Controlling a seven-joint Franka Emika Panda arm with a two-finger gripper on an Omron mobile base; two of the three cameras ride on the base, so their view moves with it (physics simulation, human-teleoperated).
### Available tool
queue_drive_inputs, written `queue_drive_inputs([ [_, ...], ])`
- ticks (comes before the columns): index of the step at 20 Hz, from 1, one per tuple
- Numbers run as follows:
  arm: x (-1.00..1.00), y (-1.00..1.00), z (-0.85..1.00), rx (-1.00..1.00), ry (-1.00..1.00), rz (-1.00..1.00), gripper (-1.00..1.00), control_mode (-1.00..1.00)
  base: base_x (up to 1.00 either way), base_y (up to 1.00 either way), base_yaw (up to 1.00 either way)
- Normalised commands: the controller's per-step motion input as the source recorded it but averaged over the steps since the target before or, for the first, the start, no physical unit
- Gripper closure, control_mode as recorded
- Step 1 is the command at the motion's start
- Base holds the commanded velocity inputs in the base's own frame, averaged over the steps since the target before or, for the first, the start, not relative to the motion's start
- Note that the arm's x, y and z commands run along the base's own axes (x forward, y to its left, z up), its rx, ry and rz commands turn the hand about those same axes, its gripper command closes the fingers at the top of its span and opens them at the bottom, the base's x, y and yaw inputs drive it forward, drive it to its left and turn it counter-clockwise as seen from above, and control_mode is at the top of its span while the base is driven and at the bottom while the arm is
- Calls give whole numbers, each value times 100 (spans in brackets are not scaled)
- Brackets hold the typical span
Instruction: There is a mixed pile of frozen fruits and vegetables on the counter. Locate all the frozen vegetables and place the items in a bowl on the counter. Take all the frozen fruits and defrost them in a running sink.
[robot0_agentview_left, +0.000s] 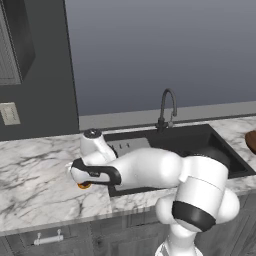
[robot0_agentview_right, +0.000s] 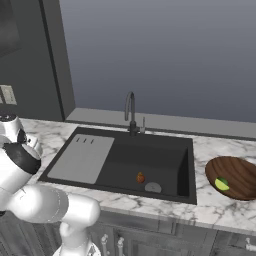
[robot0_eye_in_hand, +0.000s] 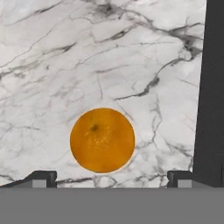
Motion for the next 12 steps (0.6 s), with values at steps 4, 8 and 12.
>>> queue_drive_inputs([
  [4,25,10,-29,-1,0,0,-100,-100,0,0,0],
  [8,9,14,-26,-1,3,0,-100,-100,0,0,0],
  [12,0,13,-18,0,2,0,-100,-100,0,0,0],
])
